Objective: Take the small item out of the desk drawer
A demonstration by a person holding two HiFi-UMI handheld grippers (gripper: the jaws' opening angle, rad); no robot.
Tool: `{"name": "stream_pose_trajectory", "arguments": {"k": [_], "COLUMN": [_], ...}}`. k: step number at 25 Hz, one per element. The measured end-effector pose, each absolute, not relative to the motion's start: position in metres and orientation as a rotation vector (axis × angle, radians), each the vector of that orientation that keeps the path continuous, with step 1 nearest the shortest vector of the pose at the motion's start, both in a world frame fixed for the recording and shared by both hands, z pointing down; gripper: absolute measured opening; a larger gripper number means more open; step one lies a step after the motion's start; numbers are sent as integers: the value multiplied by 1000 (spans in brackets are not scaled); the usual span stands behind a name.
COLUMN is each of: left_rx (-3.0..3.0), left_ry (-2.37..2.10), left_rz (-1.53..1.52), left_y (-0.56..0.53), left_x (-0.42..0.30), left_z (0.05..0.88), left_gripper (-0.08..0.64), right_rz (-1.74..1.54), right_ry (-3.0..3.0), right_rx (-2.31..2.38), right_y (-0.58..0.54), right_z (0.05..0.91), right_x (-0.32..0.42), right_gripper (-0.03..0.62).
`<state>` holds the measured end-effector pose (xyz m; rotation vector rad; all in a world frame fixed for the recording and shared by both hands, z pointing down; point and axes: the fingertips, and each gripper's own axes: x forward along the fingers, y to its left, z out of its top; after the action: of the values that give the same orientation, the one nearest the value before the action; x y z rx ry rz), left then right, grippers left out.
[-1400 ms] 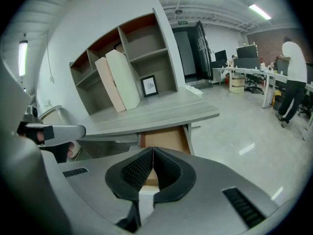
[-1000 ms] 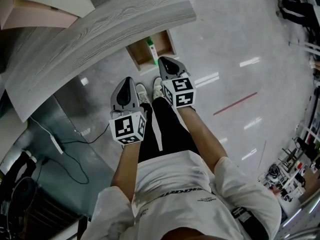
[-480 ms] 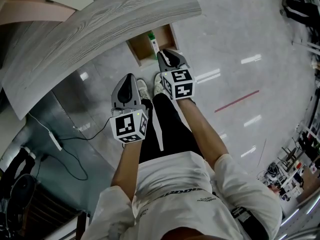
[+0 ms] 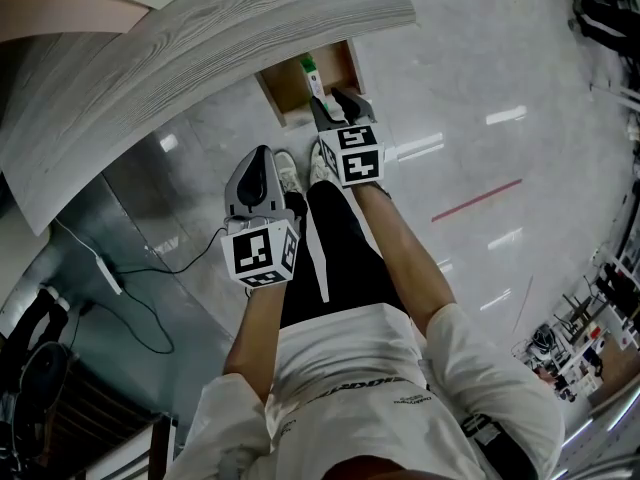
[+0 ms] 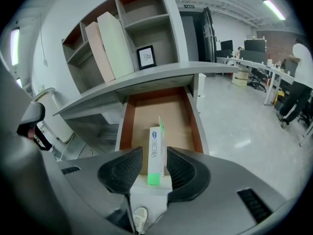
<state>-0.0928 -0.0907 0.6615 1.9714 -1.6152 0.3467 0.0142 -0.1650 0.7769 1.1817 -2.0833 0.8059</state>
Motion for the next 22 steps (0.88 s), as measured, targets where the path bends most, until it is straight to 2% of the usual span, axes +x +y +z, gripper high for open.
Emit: {"name": "stream_pose_trajectory", "arguments": {"k": [22], "left_rx": [1908], "left_ry": [-1633], "left_rz": [347], "left_y": [-87], "left_x": [-97], "left_z": [670], "left_gripper": [15], "right_rz": [682], "right_ry": [-1900], "right_rx": [1045], "right_y": [-167], "right_z": [810], "right_x": [9], "right_gripper": [170]}}
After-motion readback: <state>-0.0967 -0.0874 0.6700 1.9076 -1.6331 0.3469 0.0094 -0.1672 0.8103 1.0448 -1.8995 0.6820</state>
